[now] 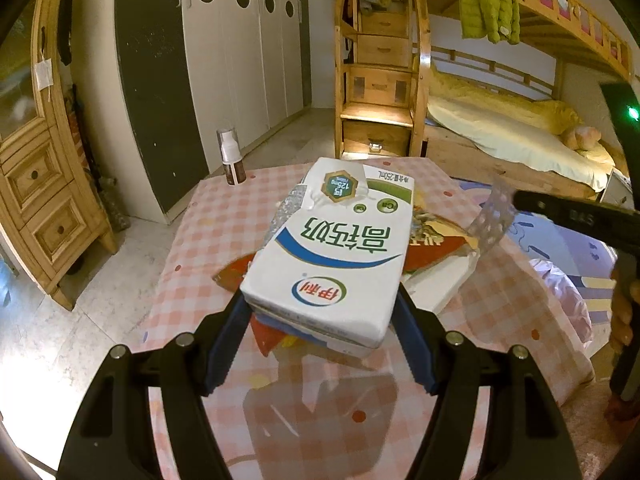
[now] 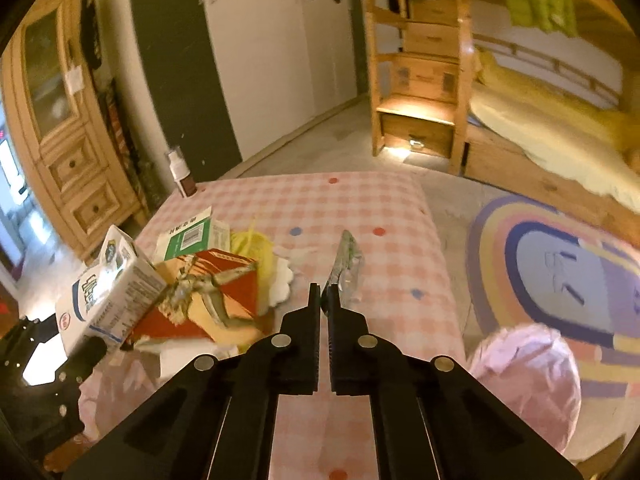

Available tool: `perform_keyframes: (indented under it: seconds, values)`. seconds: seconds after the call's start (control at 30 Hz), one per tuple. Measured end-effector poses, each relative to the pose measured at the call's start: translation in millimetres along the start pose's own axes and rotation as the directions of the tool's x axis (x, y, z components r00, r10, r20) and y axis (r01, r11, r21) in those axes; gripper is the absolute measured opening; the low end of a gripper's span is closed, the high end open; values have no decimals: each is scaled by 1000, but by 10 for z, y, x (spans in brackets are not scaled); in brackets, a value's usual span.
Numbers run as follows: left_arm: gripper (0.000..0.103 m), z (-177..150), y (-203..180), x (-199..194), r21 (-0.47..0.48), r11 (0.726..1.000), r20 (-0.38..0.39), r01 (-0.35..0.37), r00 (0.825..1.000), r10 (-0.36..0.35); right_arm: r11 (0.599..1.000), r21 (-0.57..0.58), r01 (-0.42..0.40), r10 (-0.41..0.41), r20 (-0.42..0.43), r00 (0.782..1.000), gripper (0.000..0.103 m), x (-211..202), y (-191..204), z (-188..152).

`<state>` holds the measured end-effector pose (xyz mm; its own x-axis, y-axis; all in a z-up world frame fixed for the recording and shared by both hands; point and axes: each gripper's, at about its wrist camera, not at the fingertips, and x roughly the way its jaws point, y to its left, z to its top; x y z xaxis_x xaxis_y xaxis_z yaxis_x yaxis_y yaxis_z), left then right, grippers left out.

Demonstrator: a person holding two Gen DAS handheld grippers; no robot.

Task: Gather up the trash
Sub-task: 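Grasp the silver blister pack with the right tool and lift it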

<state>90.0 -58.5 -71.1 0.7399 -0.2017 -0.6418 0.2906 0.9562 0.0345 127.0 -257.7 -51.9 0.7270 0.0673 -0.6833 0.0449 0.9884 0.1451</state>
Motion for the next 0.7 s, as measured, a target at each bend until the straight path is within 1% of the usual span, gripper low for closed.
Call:
perform_keyframes:
  seconds: [0.2,0.33,0.43,0.47,0.5,0.57,0.6,0.63,0.67,0.7]
  values:
    - [68,27,-109,-216,11,999,34,41,999,-41,998,52,-23,23,4,1000,0,-225,-136,-138]
    - [68,25,-232,-317,27,996,34,80,996,-81,998,51,-29,29,1,1000,0,-345,-117,-240]
    - [68,-2,-344,-366,49,994,33,97,995,-99,998,45,-36,37,-32,999,0,-381,-114,-329]
    - [68,-14,-377,-376,55,994,32,100,994,-101,998,54,-27,29,-28,999,1,-403,-143,-346]
    - [68,-24,-398,-381,59,993,31,104,994,-106,997,70,-22,24,-30,999,4,-430,-196,-370]
    - [68,-48,-443,-394,69,992,28,108,994,-110,995,99,-18,23,-49,999,5,-478,-292,-410]
    - [68,-58,-468,-395,76,991,26,110,993,-113,995,104,-3,9,-54,998,11,-502,-334,-435]
    - [68,-72,-487,-396,81,990,24,114,993,-116,994,102,34,-25,-88,996,17,-497,-381,-466]
    - [68,-82,-502,-391,82,990,22,115,993,-117,993,99,59,-47,-115,992,39,-480,-402,-492]
    - [68,-86,-508,-382,82,989,20,120,992,-122,992,99,76,-63,-126,990,51,-463,-425,-529]
